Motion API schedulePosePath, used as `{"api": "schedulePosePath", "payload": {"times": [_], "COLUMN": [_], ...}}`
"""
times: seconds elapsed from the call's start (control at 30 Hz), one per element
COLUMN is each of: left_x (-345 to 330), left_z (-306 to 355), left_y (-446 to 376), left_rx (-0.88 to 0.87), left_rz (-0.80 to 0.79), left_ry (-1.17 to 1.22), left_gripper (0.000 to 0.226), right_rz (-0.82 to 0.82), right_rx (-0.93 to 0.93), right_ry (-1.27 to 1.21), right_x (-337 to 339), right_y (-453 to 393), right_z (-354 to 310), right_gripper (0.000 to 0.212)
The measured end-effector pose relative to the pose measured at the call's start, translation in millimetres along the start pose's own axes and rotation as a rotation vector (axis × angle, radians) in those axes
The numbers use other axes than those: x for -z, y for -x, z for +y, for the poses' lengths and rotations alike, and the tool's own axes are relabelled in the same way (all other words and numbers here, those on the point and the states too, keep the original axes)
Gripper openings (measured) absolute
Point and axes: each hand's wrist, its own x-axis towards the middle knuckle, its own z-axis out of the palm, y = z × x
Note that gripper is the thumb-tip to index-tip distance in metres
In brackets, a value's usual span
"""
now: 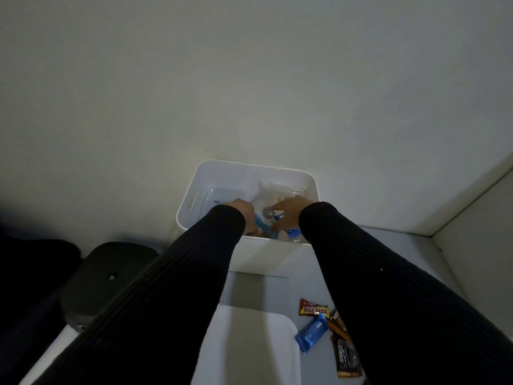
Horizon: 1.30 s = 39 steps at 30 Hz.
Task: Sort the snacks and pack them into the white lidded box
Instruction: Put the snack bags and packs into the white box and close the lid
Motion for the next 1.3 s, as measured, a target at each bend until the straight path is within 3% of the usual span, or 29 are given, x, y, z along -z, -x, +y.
{"api": "schedulePosePath", "payload": {"times": [0.1,0.37,0.63,0.8,0.93,1.0,1.13,1.3], "left_x": [12,32,-25,-101,-175,-206,-248,-258], "left_z": [14,79,156,188,196,196,183,161], "left_y": [17,69,113,131,148,152,140,102], "left_rx": [0.008,-0.015,-0.048,-0.048,-0.058,-0.061,-0.04,-0.111], "left_rz": [0.047,0.232,0.295,0.263,0.187,0.159,0.157,0.118], "left_ry": [-0.028,-0.039,-0.028,0.081,0.305,0.337,0.225,-0.01], "left_gripper": [0.051,0.048,0.037,0.047,0.079,0.094,0.12,0.13], "right_rz": [0.034,0.254,0.301,0.278,0.251,0.242,0.257,0.289], "right_rx": [-0.044,-0.059,-0.017,-0.013,-0.013,-0.029,-0.037,-0.09], "right_ry": [0.065,0.107,0.086,-0.055,-0.304,-0.301,-0.324,-0.311], "right_x": [10,25,-31,-118,-195,-227,-284,-329], "right_y": [15,88,165,192,220,226,220,202], "right_z": [1,39,120,164,181,182,172,166], "right_gripper": [0.045,0.047,0.019,0.035,0.082,0.103,0.127,0.128]}}
